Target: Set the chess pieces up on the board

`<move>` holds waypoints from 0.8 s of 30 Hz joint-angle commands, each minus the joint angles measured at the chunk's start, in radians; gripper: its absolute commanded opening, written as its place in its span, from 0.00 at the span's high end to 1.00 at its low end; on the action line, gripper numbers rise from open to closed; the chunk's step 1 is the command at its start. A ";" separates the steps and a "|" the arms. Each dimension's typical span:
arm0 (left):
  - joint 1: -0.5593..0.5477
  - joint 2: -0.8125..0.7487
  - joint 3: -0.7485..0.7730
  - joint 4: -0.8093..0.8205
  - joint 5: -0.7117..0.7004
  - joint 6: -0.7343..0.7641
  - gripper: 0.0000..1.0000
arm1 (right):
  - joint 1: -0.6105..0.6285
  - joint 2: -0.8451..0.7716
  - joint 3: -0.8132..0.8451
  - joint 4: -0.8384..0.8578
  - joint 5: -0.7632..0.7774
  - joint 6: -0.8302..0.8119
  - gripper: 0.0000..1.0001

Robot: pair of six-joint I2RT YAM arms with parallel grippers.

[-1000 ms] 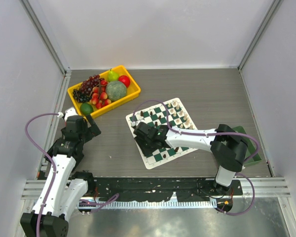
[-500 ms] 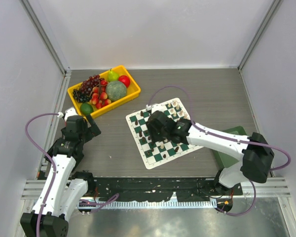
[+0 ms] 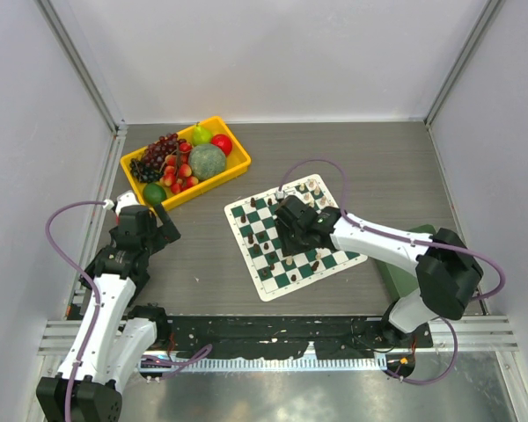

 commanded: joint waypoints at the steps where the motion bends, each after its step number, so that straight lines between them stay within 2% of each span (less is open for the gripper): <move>1: 0.005 0.004 0.004 0.020 0.002 0.001 0.01 | 0.002 0.030 0.008 0.003 -0.048 0.042 0.53; 12: 0.005 0.015 0.007 0.025 0.007 0.003 0.01 | 0.005 0.088 0.009 0.000 -0.086 0.057 0.54; 24: 0.005 0.022 0.008 0.031 0.016 -0.001 0.01 | 0.006 0.119 0.012 -0.021 -0.072 0.055 0.60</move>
